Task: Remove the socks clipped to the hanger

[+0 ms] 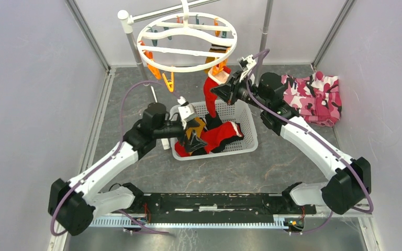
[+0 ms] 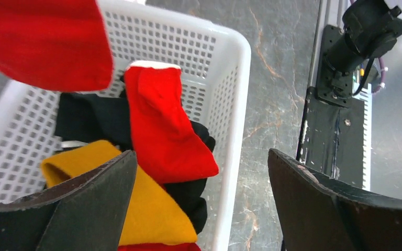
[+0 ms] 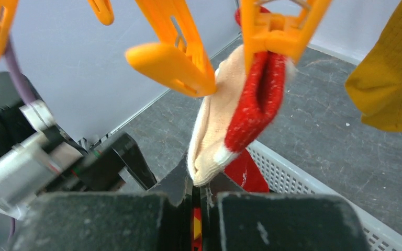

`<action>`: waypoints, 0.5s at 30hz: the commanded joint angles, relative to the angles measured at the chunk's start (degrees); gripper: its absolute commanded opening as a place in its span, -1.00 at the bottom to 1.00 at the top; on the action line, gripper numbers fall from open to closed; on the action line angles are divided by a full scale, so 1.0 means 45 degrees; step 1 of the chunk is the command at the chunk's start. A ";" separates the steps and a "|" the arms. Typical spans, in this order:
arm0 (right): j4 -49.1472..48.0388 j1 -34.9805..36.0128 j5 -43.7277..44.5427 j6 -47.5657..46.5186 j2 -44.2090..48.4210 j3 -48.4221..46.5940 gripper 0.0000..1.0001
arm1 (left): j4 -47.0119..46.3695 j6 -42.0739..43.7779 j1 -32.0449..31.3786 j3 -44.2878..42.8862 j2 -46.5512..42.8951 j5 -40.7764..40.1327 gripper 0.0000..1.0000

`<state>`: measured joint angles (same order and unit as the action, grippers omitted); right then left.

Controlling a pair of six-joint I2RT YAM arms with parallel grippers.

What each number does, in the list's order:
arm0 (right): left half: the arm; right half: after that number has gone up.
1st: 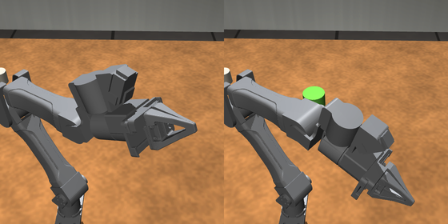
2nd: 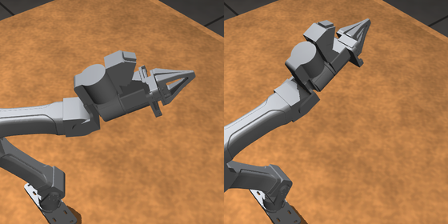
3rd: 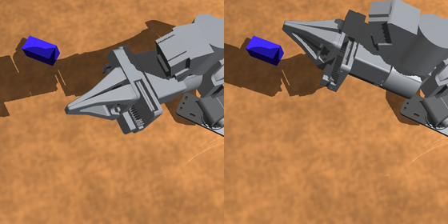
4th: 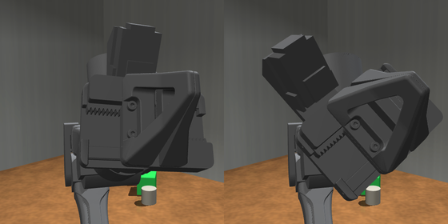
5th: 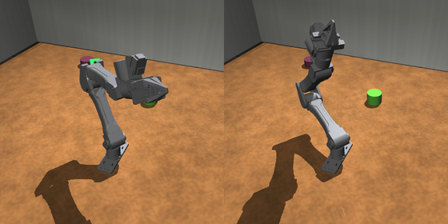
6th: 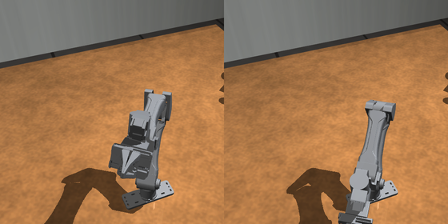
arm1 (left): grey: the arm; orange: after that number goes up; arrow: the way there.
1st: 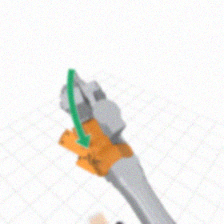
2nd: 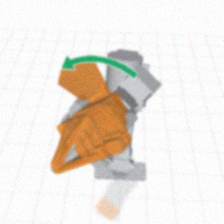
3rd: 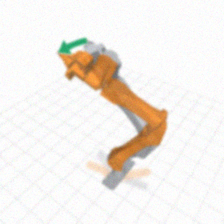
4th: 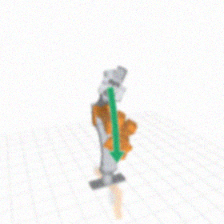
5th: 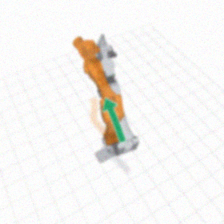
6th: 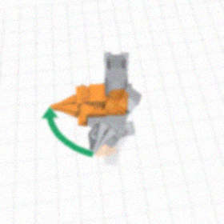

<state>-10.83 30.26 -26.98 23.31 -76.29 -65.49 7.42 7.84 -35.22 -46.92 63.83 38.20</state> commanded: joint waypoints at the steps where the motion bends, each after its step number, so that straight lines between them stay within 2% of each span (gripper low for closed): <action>1: -0.0080 0.0042 -0.0378 0.0279 0.0675 0.0445 -1.00 | -0.2065 -0.0084 0.0230 0.0535 -0.1710 0.0085 1.00; 6: 0.0032 0.0460 -0.0743 0.0439 0.0916 0.0729 -1.00 | -0.3131 0.0174 0.0227 -0.0040 -0.1672 -0.1794 1.00; 9: 0.0235 0.0961 -0.0857 0.0248 0.1006 0.0592 -1.00 | -0.3441 0.0470 0.0253 -0.0682 -0.1284 -0.1769 1.00; 15: 0.0133 0.1741 -0.0824 0.0530 0.1388 0.0664 -1.00 | -0.3489 -0.0406 0.0658 -0.1737 -0.0571 -0.1153 1.00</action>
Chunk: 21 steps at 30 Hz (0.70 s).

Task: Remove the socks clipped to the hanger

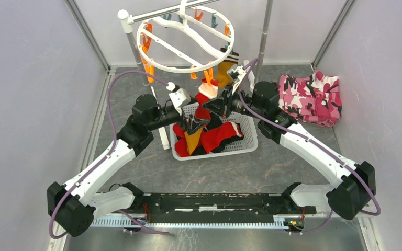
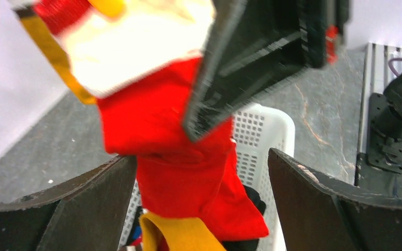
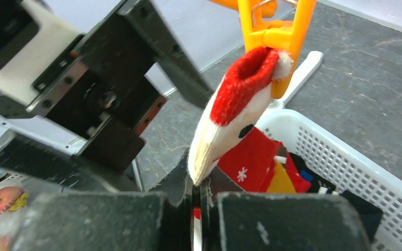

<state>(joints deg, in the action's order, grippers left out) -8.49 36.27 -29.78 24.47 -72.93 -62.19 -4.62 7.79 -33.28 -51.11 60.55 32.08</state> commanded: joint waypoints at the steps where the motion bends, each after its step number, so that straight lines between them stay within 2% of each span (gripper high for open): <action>1: -0.0417 0.0514 -0.0192 0.0365 0.0654 -0.0057 -1.00 | -0.0836 -0.0420 0.0227 -0.0719 0.0137 0.0198 1.00; 7: -0.0554 0.1040 -0.0515 0.0716 0.0372 -0.0298 -1.00 | -0.0850 -0.0268 0.0227 -0.0532 0.0058 0.0144 1.00; 13: -0.0836 0.1033 -0.1099 0.1007 0.0345 -0.0395 -1.00 | -0.0439 0.0308 0.0442 -0.0638 -0.0027 0.1175 0.95; 18: -0.0886 0.1030 -0.1327 0.1154 0.0361 -0.0357 -0.98 | 0.0575 0.0662 0.0955 -0.1271 0.0415 0.3366 0.40; 21: -0.0691 0.1023 -0.1108 0.1079 0.0385 -0.0368 -0.91 | 0.0844 0.0694 0.0981 -0.1472 0.0565 0.3902 -0.09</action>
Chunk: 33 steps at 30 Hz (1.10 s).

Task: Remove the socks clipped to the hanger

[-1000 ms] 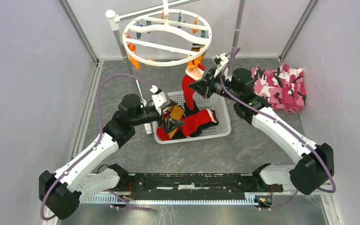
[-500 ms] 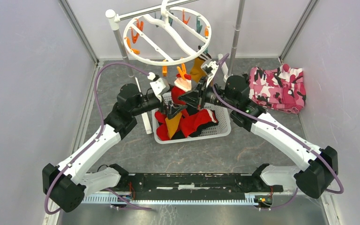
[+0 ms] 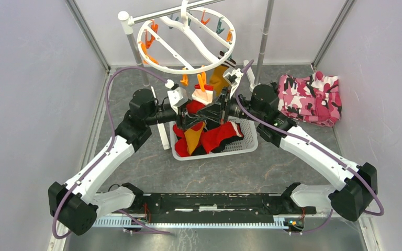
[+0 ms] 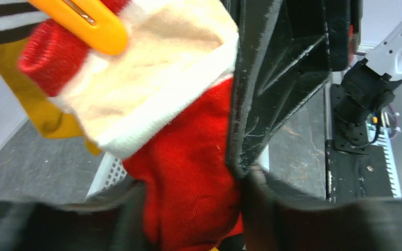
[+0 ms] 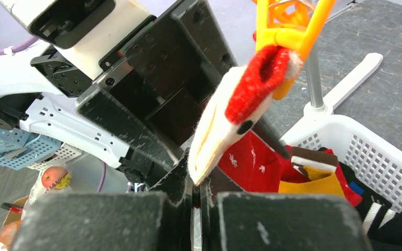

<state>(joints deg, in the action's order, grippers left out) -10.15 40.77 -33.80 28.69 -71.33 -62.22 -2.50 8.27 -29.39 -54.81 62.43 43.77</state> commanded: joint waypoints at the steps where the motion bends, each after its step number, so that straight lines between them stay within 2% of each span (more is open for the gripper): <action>1: -0.0197 0.0014 -0.0009 0.0132 0.0050 -0.0371 -0.87 | 0.0377 0.0599 0.0109 -0.0626 0.0122 0.1391 -0.52; 2: -0.0034 0.0000 0.0162 0.0079 0.0053 -0.0390 -0.79 | 0.0392 0.0588 0.0115 -0.0574 0.0070 0.1375 -0.84; 3: 0.0148 -0.0023 0.0384 0.0038 0.0059 -0.0414 -0.66 | 0.0370 0.0552 0.0106 -0.0489 -0.0002 0.1371 -0.94; 5: 0.0313 -0.0140 0.0886 -0.0024 0.0151 -0.0439 -0.45 | 0.0349 0.0436 0.0114 -0.0314 -0.0153 0.1317 -0.96; 8: 0.0441 -0.0218 0.2129 -0.0428 0.0334 -0.0639 0.17 | 0.0301 0.0106 0.0115 -0.0073 -0.0310 0.1354 -0.96; 9: 0.0411 -0.0218 0.2549 -0.0579 0.0327 -0.0813 0.28 | 0.0236 -0.0018 0.0123 -0.0009 -0.0350 0.1383 -0.96; 13: 0.0110 -0.0223 0.3613 -0.0951 -0.0163 -0.1743 0.45 | 0.0059 -0.0237 0.0121 0.0118 -0.0436 0.1347 -0.96; 21: -0.1231 -0.0209 0.3701 -0.0416 -0.1596 -0.2915 0.46 | -0.0381 -0.0976 0.0114 0.0303 -0.0359 0.0957 -0.96; 25: -0.1767 -0.0194 0.3781 -0.0144 -0.1892 -0.2995 0.34 | -0.0381 -0.1071 0.0109 0.0304 -0.0301 0.0873 -0.96; 28: -0.2198 -0.0201 0.3762 0.0057 -0.1982 -0.2974 0.12 | -0.0405 -0.1129 0.0107 0.0393 -0.0262 0.0807 -0.96; 33: -0.2376 -0.0203 0.3733 0.0119 -0.1984 -0.3029 -0.59 | -0.0386 -0.1171 0.0119 0.0727 -0.0215 0.0653 -0.96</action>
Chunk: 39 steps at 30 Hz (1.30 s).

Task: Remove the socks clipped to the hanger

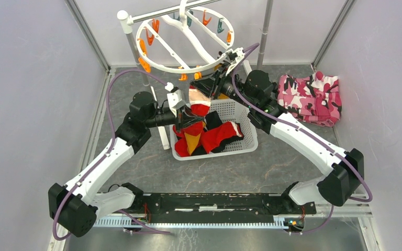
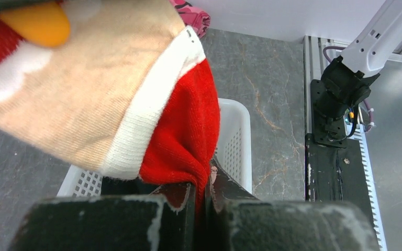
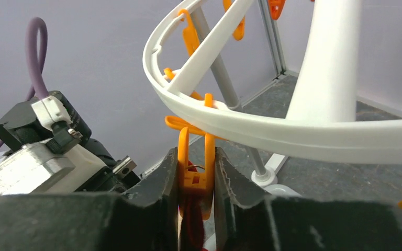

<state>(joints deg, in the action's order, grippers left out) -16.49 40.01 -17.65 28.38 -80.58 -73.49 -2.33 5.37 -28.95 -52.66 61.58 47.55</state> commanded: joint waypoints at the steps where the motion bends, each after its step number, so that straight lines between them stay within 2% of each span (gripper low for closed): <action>1: -0.0958 -0.0030 0.0143 0.0180 0.0083 -0.0523 -0.71 | -0.0379 -0.0528 0.0026 0.0386 -0.0032 -0.0221 -0.96; 3: -0.0911 -0.0028 0.0120 0.0174 0.0080 -0.0563 -0.90 | -0.0282 -0.0543 0.0027 0.0621 -0.0033 -0.0217 -0.96; 5: -0.0887 -0.0042 -0.0014 0.0209 0.0042 -0.0611 -1.00 | -0.0264 -0.0626 0.0017 0.0865 -0.0042 -0.0180 -0.96; 12: -0.0656 -0.0024 -0.0238 0.0291 -0.0143 -0.0719 -1.00 | -0.1029 -0.1141 -0.0128 0.0989 0.0429 -0.0156 -0.96; 17: -0.0174 -0.0041 -0.0255 0.0278 -0.0171 -0.0934 -1.00 | -0.1891 -0.2150 -0.0954 0.0671 0.1621 -0.0501 -0.93; 20: 0.0018 -0.0023 -0.0266 0.0233 -0.0080 -0.0943 -1.00 | -0.2339 -0.2928 -0.1404 0.0451 0.2387 -0.0934 -0.60; 22: 0.0064 -0.0032 -0.0330 0.0250 -0.0044 -0.0914 -1.00 | -0.2518 -0.3174 -0.1727 0.0006 0.2917 -0.1208 -0.51; 23: 0.0063 -0.0039 -0.0371 0.0260 -0.0033 -0.0902 -1.00 | -0.2601 -0.3259 -0.1874 -0.0230 0.3168 -0.1405 -0.39; 24: 0.0086 -0.0027 -0.0411 0.0273 -0.0005 -0.0867 -1.00 | -0.2685 -0.3365 -0.1990 -0.0484 0.3429 -0.1628 -0.13; 25: 0.0089 -0.0029 -0.0404 0.0260 0.0024 -0.0850 -1.00 | -0.2703 -0.3454 -0.2064 -0.0660 0.3630 -0.1935 0.25; 27: 0.0161 -0.0032 -0.0428 0.0221 0.0086 -0.0798 -1.00 | -0.2593 -0.3621 -0.2120 -0.0837 0.3949 -0.2550 0.90; 28: 0.0193 -0.0033 -0.0409 0.0203 0.0131 -0.0761 -1.00 | -0.2498 -0.3527 -0.2121 -0.0787 0.4034 -0.2834 0.98; 31: 0.0396 -0.0036 -0.0378 0.0130 0.0183 -0.0794 -1.00 | -0.2304 -0.3144 -0.2076 -0.0202 0.3827 -0.3880 1.00; 33: 0.0555 -0.0023 -0.0491 0.0045 0.0184 -0.0858 -0.85 | -0.2295 -0.3169 -0.1918 0.0253 0.3443 -0.3947 1.00; 35: 0.0673 -0.0042 -0.0712 0.0023 0.0225 -0.0736 -0.20 | -0.2285 -0.3303 -0.1732 0.0661 0.2895 -0.3946 1.00; 36: 0.0866 -0.0043 -0.0848 -0.0081 0.0335 -0.0641 0.04 | -0.2238 -0.3368 -0.1641 0.0818 0.2672 -0.3880 1.00; 37: 0.1077 -0.0027 -0.0852 -0.0252 0.0475 -0.0400 0.24 | -0.2137 -0.3378 -0.1519 0.0955 0.2442 -0.3796 1.00; 39: 0.1431 -0.0064 -0.0518 -0.0696 0.1088 0.0438 0.46 | -0.1944 -0.3464 -0.1209 0.1349 0.1944 -0.3638 1.00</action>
<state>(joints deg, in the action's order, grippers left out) -12.73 39.75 -19.90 28.18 -80.68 -74.67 -10.33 -8.40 -36.36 -48.69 75.55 31.62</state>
